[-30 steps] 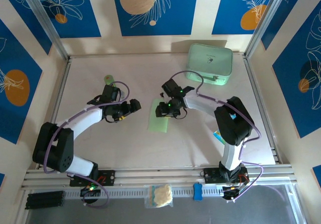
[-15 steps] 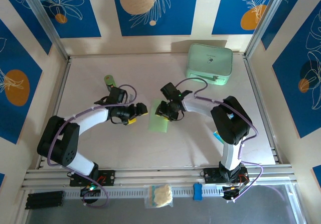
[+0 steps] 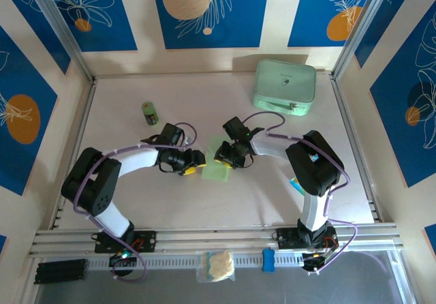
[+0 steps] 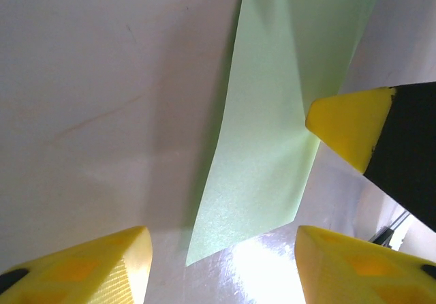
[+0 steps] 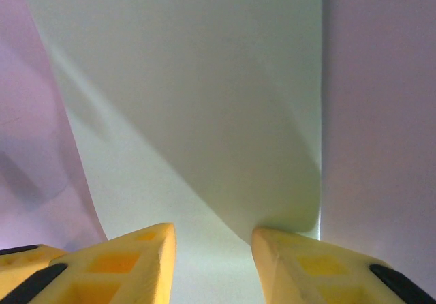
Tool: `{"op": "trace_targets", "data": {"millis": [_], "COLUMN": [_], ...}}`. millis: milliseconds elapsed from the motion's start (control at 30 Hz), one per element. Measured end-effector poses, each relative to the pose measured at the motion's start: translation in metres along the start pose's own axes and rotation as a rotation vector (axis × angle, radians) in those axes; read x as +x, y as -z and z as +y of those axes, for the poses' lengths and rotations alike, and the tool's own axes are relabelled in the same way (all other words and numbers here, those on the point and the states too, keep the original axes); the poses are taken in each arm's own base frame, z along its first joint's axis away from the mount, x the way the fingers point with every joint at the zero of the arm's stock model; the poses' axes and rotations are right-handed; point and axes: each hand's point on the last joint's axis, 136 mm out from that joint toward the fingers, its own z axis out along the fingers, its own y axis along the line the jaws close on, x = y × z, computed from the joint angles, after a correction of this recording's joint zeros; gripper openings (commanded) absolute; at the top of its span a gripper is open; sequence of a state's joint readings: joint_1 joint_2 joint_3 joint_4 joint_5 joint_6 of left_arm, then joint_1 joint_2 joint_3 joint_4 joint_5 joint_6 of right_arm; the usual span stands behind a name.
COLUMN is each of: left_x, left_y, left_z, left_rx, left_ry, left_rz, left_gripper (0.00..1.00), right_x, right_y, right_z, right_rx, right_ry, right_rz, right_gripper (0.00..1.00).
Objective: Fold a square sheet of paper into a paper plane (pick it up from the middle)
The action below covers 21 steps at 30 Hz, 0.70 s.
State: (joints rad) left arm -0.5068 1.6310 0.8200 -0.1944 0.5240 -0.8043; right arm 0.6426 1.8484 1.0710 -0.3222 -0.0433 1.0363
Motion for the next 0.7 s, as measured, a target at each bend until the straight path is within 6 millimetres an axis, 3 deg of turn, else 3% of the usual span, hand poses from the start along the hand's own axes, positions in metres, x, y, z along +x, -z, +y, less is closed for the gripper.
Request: {"op": "trace_targets", "data": {"millis": [167, 367, 700], "left_x": [0.008, 0.011, 0.006], "left_y": [-0.007, -0.015, -0.019], "left_z": [-0.002, 0.0, -0.004], "left_rx": [-0.008, -0.022, -0.019], "left_ry": [-0.013, -0.014, -0.017], "left_rz": [0.025, 0.048, 0.05], "left_gripper": [0.48, 0.48, 0.39], "right_x": [0.001, 0.001, 0.001], "right_y": [0.0, -0.001, 0.0], "right_z": [0.0, -0.001, -0.002], "right_rx": [-0.005, -0.013, -0.033], "right_ry": [-0.002, 0.0, -0.003], "right_rz": [0.006, 0.012, 0.02], "right_gripper": [0.37, 0.36, 0.35]}}
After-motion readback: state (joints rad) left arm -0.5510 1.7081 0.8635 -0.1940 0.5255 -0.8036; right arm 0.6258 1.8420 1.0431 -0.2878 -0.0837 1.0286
